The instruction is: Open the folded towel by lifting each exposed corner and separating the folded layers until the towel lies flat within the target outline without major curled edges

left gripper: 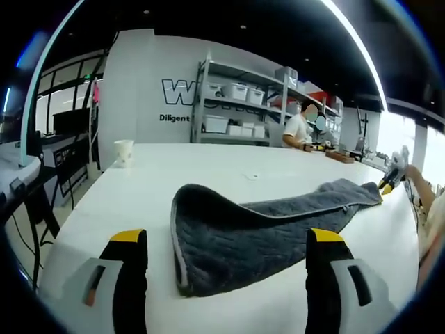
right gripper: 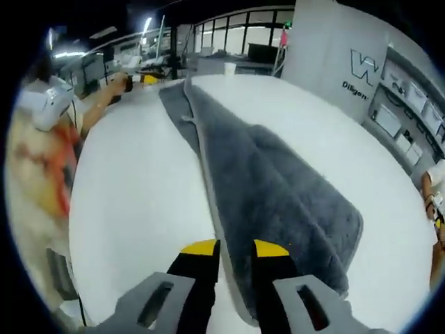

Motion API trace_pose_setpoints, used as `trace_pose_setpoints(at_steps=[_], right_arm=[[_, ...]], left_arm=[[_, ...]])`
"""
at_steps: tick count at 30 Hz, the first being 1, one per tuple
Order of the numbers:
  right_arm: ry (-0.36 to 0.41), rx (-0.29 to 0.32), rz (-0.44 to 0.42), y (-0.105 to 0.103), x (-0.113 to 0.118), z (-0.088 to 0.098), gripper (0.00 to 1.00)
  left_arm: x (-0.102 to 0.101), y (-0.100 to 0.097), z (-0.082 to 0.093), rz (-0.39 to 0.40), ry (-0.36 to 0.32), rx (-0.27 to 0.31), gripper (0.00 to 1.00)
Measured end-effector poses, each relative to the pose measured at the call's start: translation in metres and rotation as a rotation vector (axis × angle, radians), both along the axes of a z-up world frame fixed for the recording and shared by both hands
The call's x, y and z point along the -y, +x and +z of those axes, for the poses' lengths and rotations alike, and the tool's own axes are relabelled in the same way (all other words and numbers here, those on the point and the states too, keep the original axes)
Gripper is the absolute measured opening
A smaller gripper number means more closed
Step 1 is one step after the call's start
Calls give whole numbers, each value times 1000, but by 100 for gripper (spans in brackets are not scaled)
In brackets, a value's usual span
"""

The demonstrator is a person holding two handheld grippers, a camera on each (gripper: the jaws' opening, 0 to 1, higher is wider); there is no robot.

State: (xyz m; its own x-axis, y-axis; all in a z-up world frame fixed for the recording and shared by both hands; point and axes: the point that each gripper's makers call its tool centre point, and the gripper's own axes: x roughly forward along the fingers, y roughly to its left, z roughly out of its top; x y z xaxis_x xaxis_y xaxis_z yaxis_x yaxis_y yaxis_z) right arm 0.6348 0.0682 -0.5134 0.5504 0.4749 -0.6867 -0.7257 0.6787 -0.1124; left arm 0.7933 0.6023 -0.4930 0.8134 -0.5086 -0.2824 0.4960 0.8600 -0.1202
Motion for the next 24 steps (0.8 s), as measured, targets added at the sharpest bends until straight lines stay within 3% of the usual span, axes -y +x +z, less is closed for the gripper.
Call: trace_pose_setpoints(at_steps=[9, 13, 18, 24], right_arm=[[-40, 98, 31, 17, -33, 8, 66], [-27, 137, 80, 30, -55, 12, 76], [-19, 193, 137, 54, -93, 20, 80], [5, 256, 189, 88, -142, 34, 69]], left_arm=[[2, -1, -1, -7, 3, -4, 93], [4, -2, -1, -14, 11, -1, 93], [5, -3, -1, -18, 11, -1, 93], [4, -3, -1, -18, 10, -4, 93]])
